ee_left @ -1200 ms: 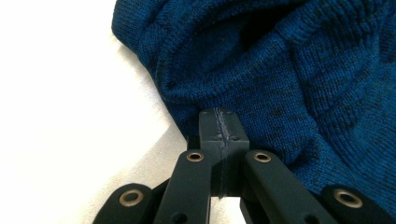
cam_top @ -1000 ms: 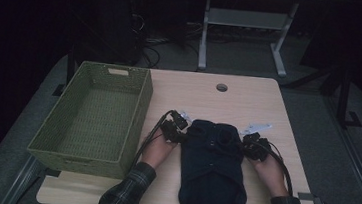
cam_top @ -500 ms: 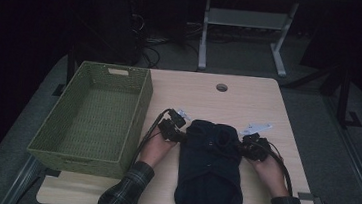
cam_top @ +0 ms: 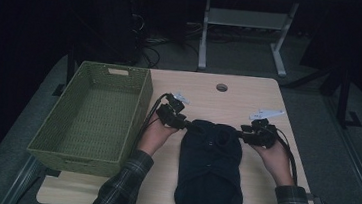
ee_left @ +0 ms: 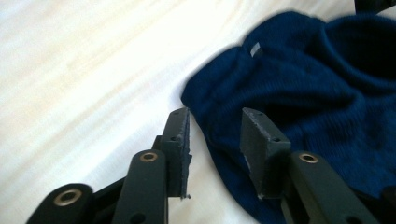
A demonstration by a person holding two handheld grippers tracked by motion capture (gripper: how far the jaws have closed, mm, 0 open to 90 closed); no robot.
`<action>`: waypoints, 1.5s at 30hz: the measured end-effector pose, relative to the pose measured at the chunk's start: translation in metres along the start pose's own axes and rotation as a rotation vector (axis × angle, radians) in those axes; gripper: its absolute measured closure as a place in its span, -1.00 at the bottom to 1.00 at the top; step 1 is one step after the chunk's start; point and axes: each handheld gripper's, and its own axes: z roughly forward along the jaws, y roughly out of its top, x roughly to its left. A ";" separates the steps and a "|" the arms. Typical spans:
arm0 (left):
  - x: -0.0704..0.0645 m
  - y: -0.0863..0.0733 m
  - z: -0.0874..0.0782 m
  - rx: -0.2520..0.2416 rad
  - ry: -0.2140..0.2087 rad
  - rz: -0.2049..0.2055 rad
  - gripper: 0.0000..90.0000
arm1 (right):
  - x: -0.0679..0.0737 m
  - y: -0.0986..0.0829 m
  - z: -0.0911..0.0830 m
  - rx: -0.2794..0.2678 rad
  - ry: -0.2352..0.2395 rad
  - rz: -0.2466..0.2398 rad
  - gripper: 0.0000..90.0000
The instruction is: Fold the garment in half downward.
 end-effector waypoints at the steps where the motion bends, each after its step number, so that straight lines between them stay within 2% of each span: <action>1: 0.001 0.003 0.002 0.004 0.003 -0.002 0.33 | -0.002 0.001 0.000 -0.006 0.006 0.018 0.31; 5: 0.008 0.009 0.012 -0.002 -0.004 -0.004 0.27 | -0.014 0.008 0.005 -0.014 0.006 0.041 0.26; 6: 0.009 0.010 0.016 -0.002 -0.009 -0.007 0.27 | -0.017 0.009 0.007 -0.003 0.020 0.049 0.24; 11: 0.017 0.013 0.034 0.013 -0.027 -0.013 0.24 | -0.024 0.013 0.020 0.019 0.029 0.045 0.24; 16: 0.024 0.007 0.054 0.042 -0.060 -0.032 0.21 | -0.030 0.007 0.038 0.053 0.047 0.072 0.26; 17: 0.023 0.005 0.058 0.037 -0.067 -0.046 0.20 | -0.031 0.005 0.041 0.061 0.054 0.076 0.26; 22: 0.026 -0.004 0.064 0.051 -0.095 -0.042 0.21 | -0.032 0.002 0.047 0.078 0.087 0.075 0.26; 24: 0.027 -0.005 0.064 0.041 -0.104 -0.052 0.25 | -0.031 0.001 0.048 0.085 0.099 0.073 0.27; 26: 0.026 -0.005 0.065 0.039 -0.106 -0.044 0.30 | -0.028 0.000 0.052 0.111 0.093 0.058 0.28; 28: 0.025 -0.006 0.065 0.040 -0.117 -0.036 0.41 | -0.027 0.000 0.052 0.114 0.092 0.062 0.32; 30: 0.024 -0.006 0.065 0.040 -0.133 -0.044 0.49 | -0.026 0.000 0.053 0.120 0.096 0.065 0.45; 33: 0.024 -0.006 0.065 0.042 -0.151 -0.047 0.67 | -0.027 -0.002 0.055 0.117 0.126 0.093 0.62; 36: 0.022 -0.004 0.064 0.060 -0.141 -0.034 0.78 | -0.028 -0.002 0.055 0.119 0.143 0.096 0.80; 37: 0.020 -0.004 0.064 0.065 -0.134 -0.034 0.80 | -0.026 -0.001 0.055 0.117 0.139 0.095 0.85; 42: 0.018 -0.003 0.059 0.095 -0.107 -0.012 0.83 | -0.016 0.004 0.056 0.127 0.063 0.028 0.92; 45: 0.017 -0.002 0.056 0.090 -0.092 -0.018 0.83 | -0.013 0.008 0.057 0.124 0.026 0.004 0.93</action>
